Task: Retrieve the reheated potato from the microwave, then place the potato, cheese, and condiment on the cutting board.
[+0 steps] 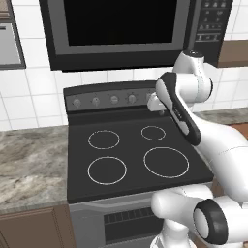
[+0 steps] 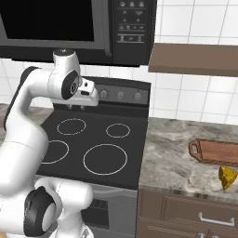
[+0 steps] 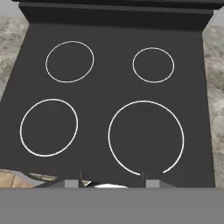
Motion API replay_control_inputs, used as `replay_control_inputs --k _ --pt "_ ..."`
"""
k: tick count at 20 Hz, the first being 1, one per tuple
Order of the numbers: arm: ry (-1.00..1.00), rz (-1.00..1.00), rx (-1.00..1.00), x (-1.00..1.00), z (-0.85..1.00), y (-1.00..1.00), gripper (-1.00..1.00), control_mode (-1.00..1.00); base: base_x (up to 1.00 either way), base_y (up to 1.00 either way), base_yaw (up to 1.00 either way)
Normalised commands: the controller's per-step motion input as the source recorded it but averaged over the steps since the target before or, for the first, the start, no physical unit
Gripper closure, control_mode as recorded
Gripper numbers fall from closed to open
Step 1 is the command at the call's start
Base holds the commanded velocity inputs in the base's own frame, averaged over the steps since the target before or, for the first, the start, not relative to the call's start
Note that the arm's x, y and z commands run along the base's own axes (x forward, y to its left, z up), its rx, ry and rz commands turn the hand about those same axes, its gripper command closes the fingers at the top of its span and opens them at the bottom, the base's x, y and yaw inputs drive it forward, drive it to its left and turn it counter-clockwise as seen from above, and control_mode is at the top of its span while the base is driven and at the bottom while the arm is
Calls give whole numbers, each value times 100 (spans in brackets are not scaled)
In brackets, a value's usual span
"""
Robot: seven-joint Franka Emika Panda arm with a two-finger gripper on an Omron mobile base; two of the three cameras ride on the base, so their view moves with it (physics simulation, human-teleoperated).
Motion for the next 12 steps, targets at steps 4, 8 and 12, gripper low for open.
replay_control_inputs --k 4,8,12 --pt "-4 0 0 -8 0 0 -100 -100 0 0 0" --pt "-2 0 0 -24 -5 -3 -100 -100 0 0 0" --pt "-22 -8 0 -33 8 -2 -100 -100 0 0 0"
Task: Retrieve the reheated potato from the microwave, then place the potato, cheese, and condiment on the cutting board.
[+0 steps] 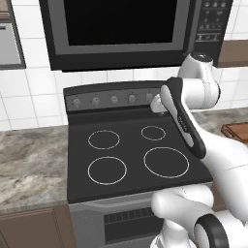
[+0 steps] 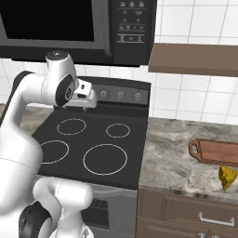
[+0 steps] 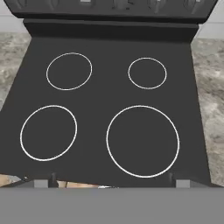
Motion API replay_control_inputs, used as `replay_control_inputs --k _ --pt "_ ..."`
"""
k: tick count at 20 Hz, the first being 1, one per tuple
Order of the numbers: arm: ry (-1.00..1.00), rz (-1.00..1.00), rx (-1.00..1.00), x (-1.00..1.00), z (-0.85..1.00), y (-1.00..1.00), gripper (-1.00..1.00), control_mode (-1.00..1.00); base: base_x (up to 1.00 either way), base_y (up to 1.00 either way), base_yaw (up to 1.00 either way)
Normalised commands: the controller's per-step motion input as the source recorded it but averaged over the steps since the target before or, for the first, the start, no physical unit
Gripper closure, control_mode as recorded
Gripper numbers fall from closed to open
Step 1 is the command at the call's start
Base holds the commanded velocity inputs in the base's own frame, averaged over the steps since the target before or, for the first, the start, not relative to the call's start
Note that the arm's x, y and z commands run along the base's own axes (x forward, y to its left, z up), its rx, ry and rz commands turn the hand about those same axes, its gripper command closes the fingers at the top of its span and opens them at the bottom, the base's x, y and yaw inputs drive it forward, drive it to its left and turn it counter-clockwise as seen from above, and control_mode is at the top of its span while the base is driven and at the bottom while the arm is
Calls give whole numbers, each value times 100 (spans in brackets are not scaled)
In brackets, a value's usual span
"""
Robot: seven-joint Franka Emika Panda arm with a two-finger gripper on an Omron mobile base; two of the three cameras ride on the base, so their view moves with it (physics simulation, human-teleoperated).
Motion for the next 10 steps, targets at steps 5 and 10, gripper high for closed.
replay_control_inputs --k 5,10 --pt "-6 -17 1 -12 39 -14 -100 -100 0 0 0" --pt "0 -8 0 0 54 -20 -100 -100 0 0 0"
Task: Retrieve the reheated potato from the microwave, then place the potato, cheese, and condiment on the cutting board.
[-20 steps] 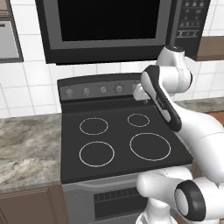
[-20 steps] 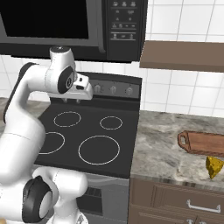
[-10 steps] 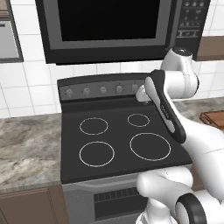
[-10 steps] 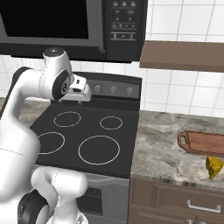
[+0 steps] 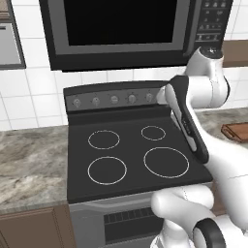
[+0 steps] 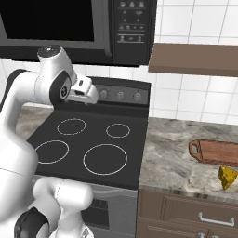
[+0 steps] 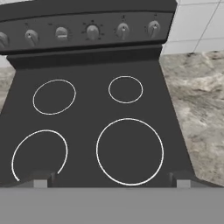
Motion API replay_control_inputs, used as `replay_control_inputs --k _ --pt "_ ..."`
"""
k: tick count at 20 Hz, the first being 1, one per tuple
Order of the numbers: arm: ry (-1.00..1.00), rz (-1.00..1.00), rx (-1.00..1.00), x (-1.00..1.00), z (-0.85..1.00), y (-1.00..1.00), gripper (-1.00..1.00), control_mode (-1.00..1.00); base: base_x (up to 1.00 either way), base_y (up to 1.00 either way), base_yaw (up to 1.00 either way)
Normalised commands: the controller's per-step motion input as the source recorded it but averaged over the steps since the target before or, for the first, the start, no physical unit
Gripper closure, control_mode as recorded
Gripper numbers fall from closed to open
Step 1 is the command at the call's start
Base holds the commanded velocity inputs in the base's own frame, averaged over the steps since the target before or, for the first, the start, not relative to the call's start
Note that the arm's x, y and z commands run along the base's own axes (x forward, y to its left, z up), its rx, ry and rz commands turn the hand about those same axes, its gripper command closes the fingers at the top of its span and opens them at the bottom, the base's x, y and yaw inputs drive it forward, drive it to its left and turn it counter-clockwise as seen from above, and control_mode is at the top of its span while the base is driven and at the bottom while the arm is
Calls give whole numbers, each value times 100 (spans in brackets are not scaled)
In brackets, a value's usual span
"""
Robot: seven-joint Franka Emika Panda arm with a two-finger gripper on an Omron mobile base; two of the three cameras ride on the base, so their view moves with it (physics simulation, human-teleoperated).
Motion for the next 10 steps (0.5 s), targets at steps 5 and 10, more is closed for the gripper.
replay_control_inputs --k 5,10 --pt "-2 -2 0 2 53 -21 -100 -100 0 0 0" --pt "-19 1 0 1 44 -21 -100 -100 0 0 0"
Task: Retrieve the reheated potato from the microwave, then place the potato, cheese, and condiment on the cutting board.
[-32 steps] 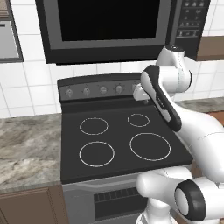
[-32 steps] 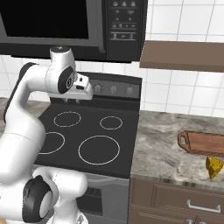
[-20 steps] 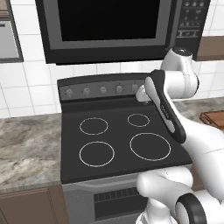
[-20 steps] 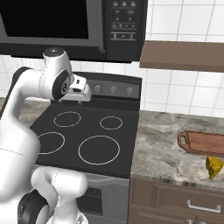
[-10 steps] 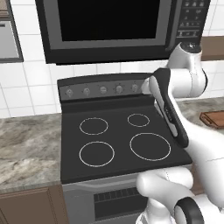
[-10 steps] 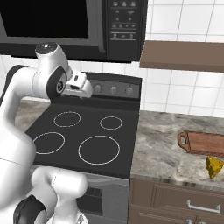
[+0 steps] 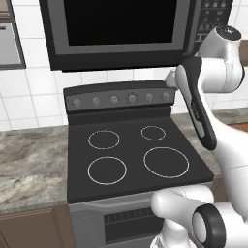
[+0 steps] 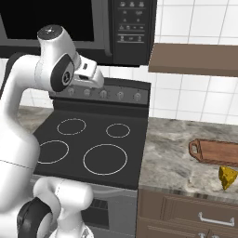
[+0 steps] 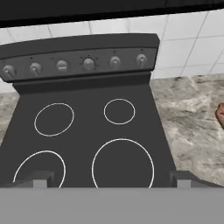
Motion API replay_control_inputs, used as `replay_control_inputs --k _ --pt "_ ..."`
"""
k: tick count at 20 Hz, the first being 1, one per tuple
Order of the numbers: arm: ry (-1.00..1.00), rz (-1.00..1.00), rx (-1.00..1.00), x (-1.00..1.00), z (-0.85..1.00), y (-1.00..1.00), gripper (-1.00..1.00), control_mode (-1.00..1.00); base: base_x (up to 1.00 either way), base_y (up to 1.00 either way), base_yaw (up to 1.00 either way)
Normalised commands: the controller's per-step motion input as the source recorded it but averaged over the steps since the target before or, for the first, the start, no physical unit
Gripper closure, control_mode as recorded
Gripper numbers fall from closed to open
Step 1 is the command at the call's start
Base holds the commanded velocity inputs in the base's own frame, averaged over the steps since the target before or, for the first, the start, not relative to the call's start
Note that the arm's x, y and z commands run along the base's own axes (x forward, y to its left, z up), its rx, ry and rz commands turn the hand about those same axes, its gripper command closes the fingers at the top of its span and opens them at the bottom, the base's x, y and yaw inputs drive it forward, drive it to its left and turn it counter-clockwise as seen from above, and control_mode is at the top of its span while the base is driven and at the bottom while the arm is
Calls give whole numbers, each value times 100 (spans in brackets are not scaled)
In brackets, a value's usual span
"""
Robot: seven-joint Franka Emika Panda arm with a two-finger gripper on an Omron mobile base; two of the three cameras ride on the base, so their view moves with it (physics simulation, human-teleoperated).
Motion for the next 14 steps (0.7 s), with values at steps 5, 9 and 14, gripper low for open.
replay_control_inputs --k 5,9,14 --pt "-38 8 -3 2 35 -20 -100 -100 0 0 0" --pt "-26 5 0 14 37 -21 -100 -100 0 0 0" --pt "-1 0 0 29 41 -14 -100 -100 0 0 0"
